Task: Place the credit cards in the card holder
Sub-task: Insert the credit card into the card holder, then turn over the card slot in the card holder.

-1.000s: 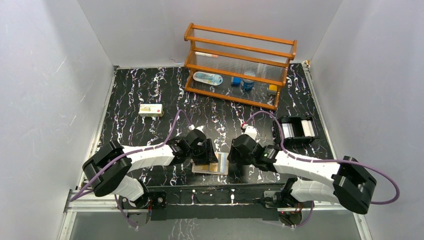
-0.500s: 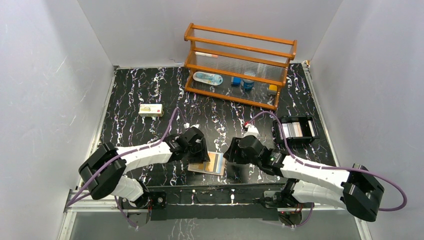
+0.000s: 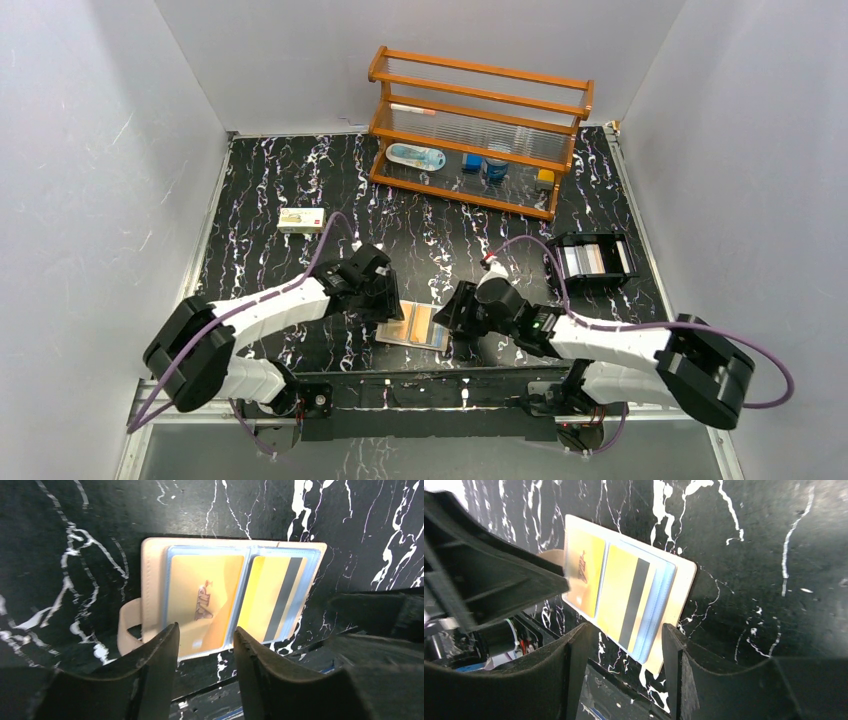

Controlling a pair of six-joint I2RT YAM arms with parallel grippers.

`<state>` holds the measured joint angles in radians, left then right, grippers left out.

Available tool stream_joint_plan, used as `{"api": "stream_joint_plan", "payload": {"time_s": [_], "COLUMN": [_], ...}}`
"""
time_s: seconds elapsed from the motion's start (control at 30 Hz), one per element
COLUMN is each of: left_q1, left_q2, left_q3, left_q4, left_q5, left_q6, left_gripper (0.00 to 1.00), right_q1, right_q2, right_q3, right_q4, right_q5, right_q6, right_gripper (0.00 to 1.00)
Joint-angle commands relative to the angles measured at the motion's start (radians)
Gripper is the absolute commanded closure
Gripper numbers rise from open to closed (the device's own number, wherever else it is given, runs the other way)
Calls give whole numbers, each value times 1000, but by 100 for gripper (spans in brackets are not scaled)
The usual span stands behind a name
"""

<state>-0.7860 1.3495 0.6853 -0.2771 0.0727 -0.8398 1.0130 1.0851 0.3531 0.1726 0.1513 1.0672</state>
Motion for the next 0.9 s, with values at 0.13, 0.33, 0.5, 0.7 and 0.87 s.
{"api": "stream_joint_plan", "payload": {"time_s": [0.13,0.33,0.5,0.7,0.87], "left_q1": [55,58,58,58,58], "left_q2": [-75,-39,-17,-14,-9], "left_q3": [39,23,-4,-14,-29], "left_q4": [-177,-142,-111,-100,-78], "left_q5": [-69,-32,-16,-16,7], "left_q6": [77,110,121,126,129], "left_gripper": [50,47,49,52,69], "right_q1": [4,4,5,4,6], "right_q2": [150,170,173,210,226], "right_q3": [68,66,72,79,82], "right_q4": [151,171,171,176,189], "right_q5": [-90,-101,-98,-105,-115], "right_q6": [8,14,16,26,31], "right_gripper": [37,38,39,39,39]}}
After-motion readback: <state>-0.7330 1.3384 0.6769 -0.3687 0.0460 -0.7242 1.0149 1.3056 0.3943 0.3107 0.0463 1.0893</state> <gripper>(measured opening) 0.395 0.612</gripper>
